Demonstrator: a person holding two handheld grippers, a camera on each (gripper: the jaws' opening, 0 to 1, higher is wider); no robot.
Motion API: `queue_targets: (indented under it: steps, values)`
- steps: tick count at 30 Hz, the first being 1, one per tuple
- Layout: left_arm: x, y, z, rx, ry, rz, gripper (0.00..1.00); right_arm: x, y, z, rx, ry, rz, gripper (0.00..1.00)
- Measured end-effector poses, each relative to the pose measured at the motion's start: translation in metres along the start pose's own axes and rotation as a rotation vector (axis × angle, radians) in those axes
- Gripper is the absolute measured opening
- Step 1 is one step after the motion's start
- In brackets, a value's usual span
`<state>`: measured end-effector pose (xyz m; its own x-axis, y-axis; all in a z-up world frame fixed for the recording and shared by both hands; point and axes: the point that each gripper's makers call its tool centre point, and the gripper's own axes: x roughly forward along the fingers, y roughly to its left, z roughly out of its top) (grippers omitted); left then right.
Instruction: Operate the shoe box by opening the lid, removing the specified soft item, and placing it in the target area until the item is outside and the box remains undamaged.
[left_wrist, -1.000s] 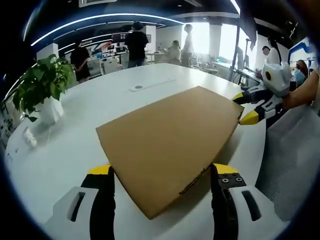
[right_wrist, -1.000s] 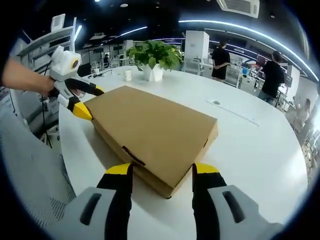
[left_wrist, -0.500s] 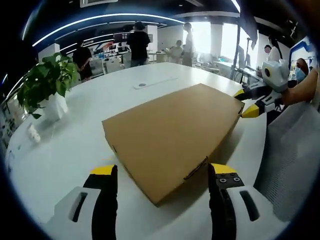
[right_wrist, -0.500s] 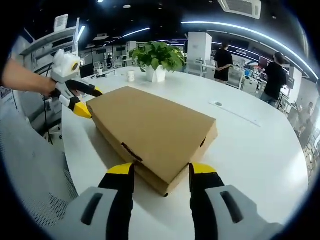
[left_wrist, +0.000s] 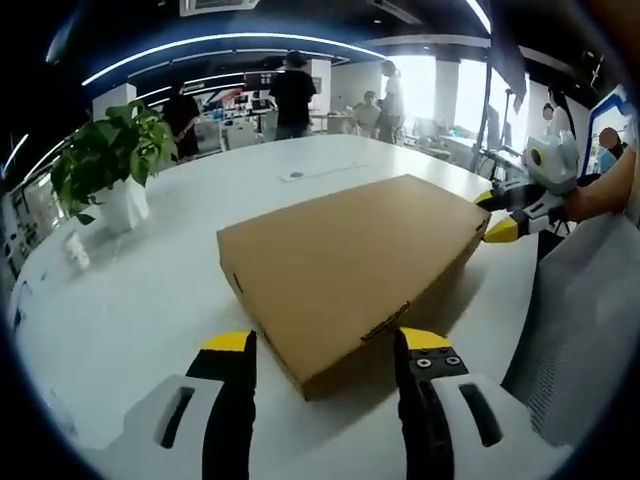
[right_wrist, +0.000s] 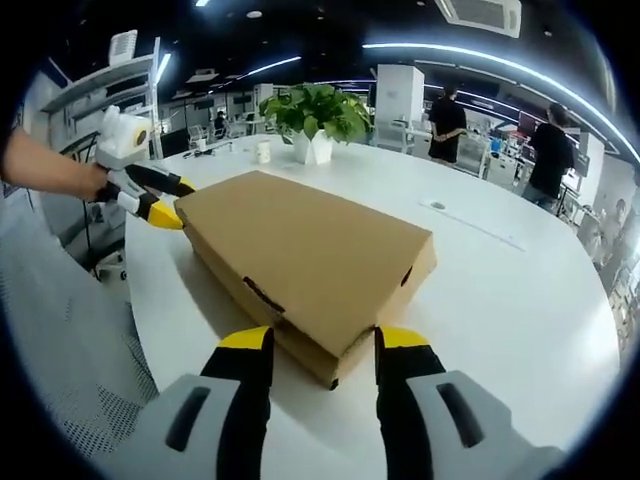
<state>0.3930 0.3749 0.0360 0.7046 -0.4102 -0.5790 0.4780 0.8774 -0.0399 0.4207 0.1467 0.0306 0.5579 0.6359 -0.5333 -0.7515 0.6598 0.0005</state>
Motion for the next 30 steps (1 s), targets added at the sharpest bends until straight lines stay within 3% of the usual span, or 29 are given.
queue_targets:
  steps: [10,30]
  values:
    - [-0.003,-0.001,0.004,-0.015,-0.009,0.008,0.53,-0.005,0.006,0.001,0.034,0.006,0.022,0.39]
    - [-0.021,-0.002,0.033,-0.098,-0.037,-0.035,0.56,-0.021,0.013,0.031,0.029,0.006,0.054,0.48]
